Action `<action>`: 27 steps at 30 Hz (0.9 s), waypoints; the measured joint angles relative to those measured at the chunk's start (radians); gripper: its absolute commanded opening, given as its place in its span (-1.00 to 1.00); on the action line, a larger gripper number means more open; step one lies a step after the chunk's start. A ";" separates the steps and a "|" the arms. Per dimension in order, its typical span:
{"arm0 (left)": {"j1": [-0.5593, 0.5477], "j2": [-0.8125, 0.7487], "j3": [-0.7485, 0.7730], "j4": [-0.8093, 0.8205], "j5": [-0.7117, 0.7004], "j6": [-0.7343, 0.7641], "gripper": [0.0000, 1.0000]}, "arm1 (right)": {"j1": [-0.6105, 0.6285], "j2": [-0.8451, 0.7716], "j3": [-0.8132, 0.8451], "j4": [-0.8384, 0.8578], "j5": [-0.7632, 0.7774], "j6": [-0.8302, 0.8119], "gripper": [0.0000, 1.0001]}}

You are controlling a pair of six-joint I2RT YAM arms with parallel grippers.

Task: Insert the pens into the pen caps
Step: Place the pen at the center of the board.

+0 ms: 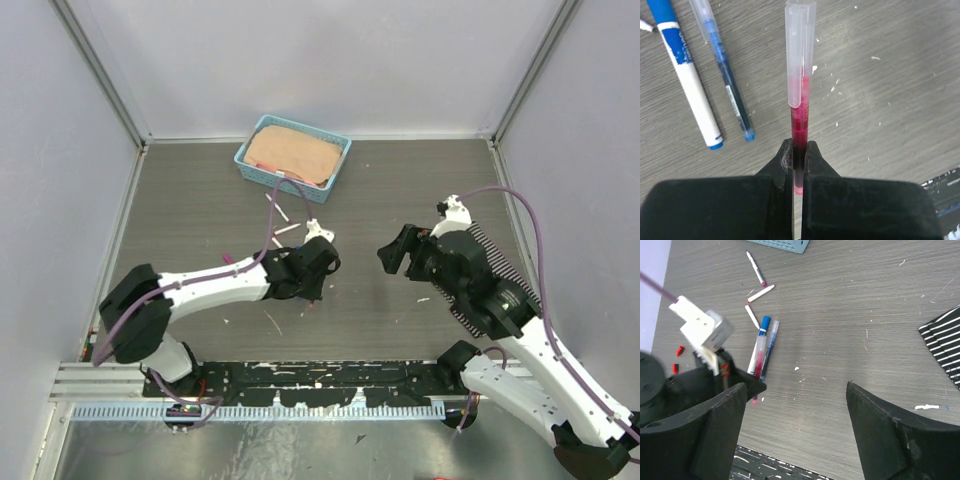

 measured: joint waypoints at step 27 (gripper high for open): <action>0.098 0.350 0.236 -0.159 0.003 -0.086 -0.69 | 0.000 -0.072 -0.019 -0.105 0.075 0.032 0.72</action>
